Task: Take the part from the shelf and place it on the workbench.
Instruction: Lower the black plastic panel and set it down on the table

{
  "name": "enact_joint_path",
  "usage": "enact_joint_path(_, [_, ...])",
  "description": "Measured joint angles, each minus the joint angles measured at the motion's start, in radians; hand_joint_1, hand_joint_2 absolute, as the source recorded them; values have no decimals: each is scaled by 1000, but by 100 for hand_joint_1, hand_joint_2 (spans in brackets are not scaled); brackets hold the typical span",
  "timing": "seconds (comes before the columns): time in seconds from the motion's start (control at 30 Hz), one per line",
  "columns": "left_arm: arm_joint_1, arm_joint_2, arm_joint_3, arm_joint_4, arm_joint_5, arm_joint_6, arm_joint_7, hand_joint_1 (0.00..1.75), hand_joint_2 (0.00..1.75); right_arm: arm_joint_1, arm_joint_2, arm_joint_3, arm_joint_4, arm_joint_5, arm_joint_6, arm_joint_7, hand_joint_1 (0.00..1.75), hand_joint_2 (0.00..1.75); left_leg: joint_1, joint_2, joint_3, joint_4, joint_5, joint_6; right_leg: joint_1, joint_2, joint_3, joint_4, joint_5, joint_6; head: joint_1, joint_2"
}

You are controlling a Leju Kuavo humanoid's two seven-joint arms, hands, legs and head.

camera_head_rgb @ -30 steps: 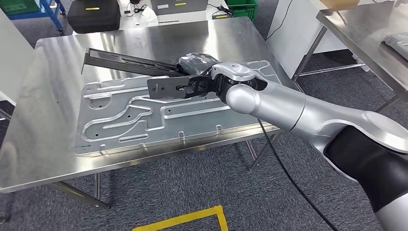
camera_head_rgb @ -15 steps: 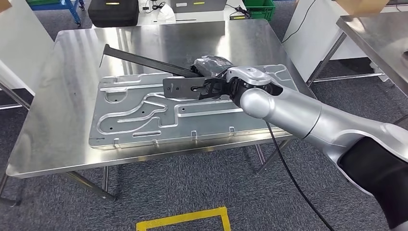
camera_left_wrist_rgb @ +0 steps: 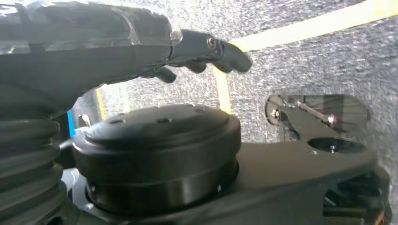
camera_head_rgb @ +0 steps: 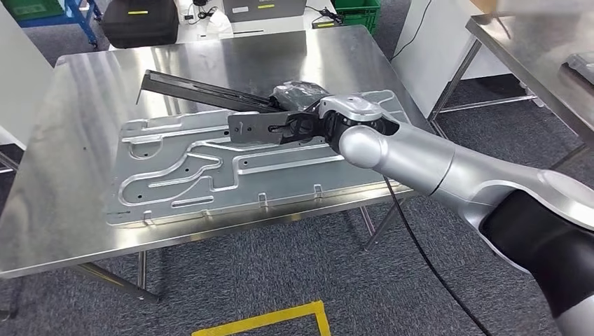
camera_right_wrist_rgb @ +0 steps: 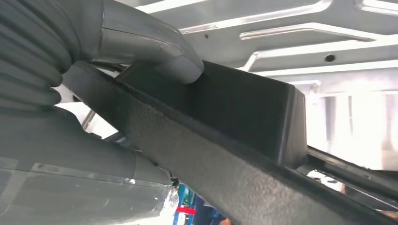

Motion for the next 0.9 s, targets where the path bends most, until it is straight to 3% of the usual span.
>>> enact_joint_path(0.1, [2,2,0,0,0,-1,0,0,175,0,0,0,2,0,-1,0,175,175,0,-4,2,-12,-5,14,0,-1,-8,5,-1,12,3,0])
enact_joint_path(0.17, [1,2,0,0,0,-1,0,0,175,-2,0,-1,2,0,-1,0,175,175,5,-4,4,-15,-2,21,-3,0,-24,41,-28,24,11,0])
enact_joint_path(0.27, [1,3,0,0,-1,-1,0,0,175,-2,1,-1,3,0,-1,0,175,175,8,-2,5,-15,-3,26,-11,0,-103,211,-108,41,31,0])
enact_joint_path(0.3, [2,3,0,0,-2,-1,0,0,175,0,1,0,4,0,0,0,175,175,8,-1,5,-15,-3,27,-14,0,-126,256,-118,43,35,0])
enact_joint_path(0.33, [2,3,0,0,-2,-1,0,0,175,0,1,0,5,0,0,0,175,175,8,0,6,-15,-4,27,-15,0,-135,271,-111,43,39,0])
enact_joint_path(0.37, [2,3,0,0,-3,-1,0,0,175,0,1,0,6,0,0,0,175,175,7,0,7,-15,-5,27,-16,0,-127,249,-86,42,43,0])
enact_joint_path(0.43, [2,3,0,0,-3,-1,-1,0,175,-3,0,-2,7,0,0,0,175,175,7,0,12,-16,-7,24,-16,2,-72,129,-15,33,52,0])
enact_joint_path(0.5, [2,2,0,0,-4,-1,-2,0,175,-8,-1,-5,8,0,0,0,175,175,6,0,14,-17,-8,17,-12,5,-26,32,19,22,58,0])
enact_joint_path(0.6, [1,2,0,0,-4,-1,-2,0,175,-12,-1,-9,11,0,0,0,175,175,5,2,10,-21,-8,2,-9,4,-13,-2,12,8,61,0])
enact_joint_path(0.67, [2,2,0,0,-4,-1,-3,0,175,-13,-1,-10,13,0,-1,0,175,175,4,0,1,-1,-27,-6,-13,0,-6,-18,17,0,51,0])
enact_joint_path(0.8, [-2,5,1,0,-4,-2,-4,0,175,-10,-1,-9,16,0,-1,0,175,175,1,-5,-89,197,-120,-9,-9,-3,0,-24,19,-10,17,0])
enact_joint_path(0.83, [-3,6,1,0,-4,-2,-4,0,175,-7,-1,-8,16,0,-1,0,175,175,-1,-5,-99,219,-117,-9,-8,-3,1,-22,17,-11,11,0])
enact_joint_path(0.9, [-3,6,1,0,-5,-2,-3,0,175,-4,-1,-9,16,0,-1,0,175,175,-2,-3,-73,162,-61,-8,-7,-2,1,-15,12,-9,2,0])
